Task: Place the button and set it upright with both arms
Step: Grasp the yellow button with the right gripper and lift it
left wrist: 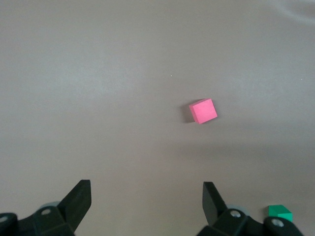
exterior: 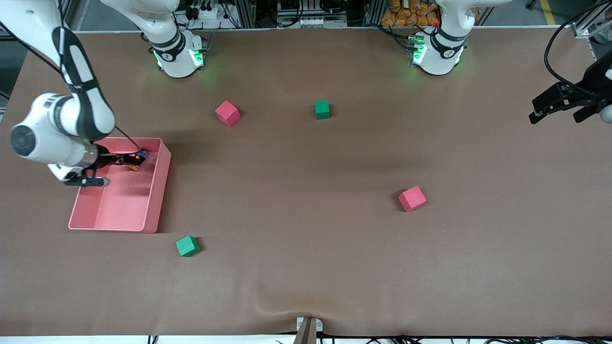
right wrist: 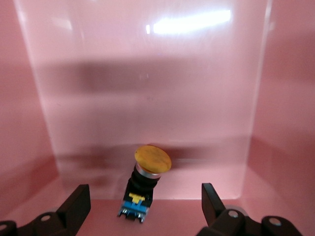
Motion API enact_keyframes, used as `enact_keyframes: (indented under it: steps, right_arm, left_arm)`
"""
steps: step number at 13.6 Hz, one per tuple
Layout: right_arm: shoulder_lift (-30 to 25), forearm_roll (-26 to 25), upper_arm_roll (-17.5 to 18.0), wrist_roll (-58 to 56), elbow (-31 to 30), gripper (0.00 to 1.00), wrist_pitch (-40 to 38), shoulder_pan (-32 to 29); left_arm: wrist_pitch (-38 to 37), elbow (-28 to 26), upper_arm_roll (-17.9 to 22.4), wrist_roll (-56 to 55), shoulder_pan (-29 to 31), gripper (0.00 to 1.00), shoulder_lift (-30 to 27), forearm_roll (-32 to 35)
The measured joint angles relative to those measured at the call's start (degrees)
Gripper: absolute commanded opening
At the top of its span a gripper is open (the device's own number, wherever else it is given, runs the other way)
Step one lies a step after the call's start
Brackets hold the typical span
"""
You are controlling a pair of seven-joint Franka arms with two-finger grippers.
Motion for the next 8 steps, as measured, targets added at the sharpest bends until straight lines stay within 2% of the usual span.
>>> enact_keyframes:
  steps: [8]
  right_arm:
    - [6.1, 0.0, 0.2, 0.0, -0.7, 1.00, 2.5, 0.0]
  left_arm:
    - [0.0, 0.0, 0.0, 0.0, 0.0, 1.00, 0.0, 0.0]
